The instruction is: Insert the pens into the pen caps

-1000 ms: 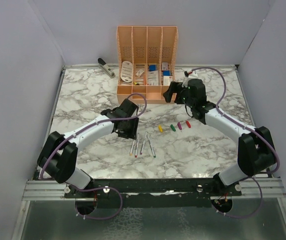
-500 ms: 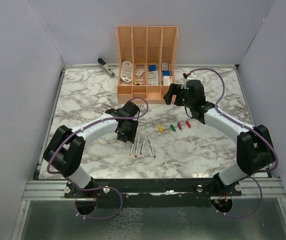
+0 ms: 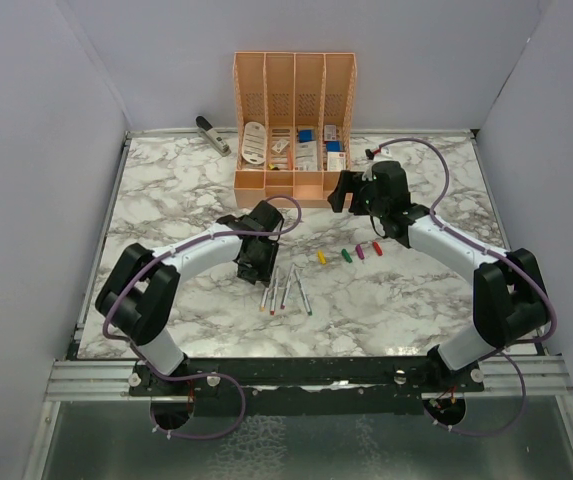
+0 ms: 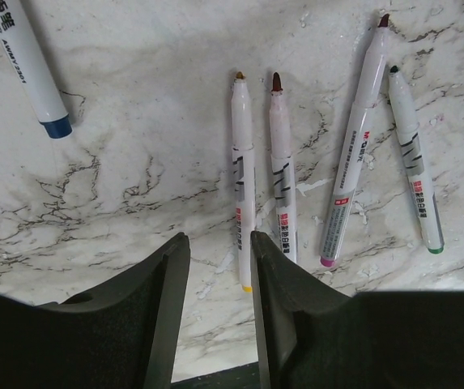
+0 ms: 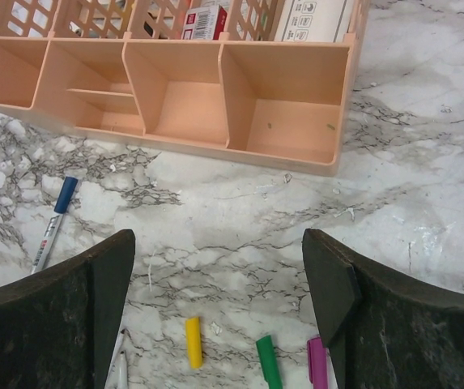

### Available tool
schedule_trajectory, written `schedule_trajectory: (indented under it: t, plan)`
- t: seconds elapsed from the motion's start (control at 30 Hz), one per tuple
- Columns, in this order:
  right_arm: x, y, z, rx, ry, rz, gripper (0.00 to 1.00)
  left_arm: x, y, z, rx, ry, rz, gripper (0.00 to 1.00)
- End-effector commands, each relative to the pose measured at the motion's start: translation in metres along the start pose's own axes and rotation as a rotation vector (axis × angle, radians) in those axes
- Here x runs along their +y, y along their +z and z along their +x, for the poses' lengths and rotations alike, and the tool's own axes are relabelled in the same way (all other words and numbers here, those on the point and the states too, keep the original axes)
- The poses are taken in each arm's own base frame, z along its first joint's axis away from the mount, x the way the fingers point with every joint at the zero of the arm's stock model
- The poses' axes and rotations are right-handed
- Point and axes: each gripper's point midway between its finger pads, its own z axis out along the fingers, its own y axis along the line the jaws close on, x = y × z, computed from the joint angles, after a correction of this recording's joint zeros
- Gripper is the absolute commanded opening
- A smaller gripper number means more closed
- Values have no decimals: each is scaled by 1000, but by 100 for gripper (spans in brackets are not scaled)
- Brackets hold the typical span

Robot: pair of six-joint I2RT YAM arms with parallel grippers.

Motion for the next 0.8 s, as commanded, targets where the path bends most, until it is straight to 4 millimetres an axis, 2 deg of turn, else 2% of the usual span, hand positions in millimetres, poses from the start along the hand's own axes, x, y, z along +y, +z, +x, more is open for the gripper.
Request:
schedule_trajectory:
  t: [0.0, 0.7, 0.77]
  plan:
    - [0, 1, -10, -17, 9, 2, 83, -4, 0, 2, 23, 18, 17, 38]
    - [0, 7, -11, -16, 4, 8, 83, -14, 8, -1, 38, 27, 58, 38]
    - [0, 8, -11, -14, 2, 8, 83, -12, 15, 2, 63, 26, 51, 38]
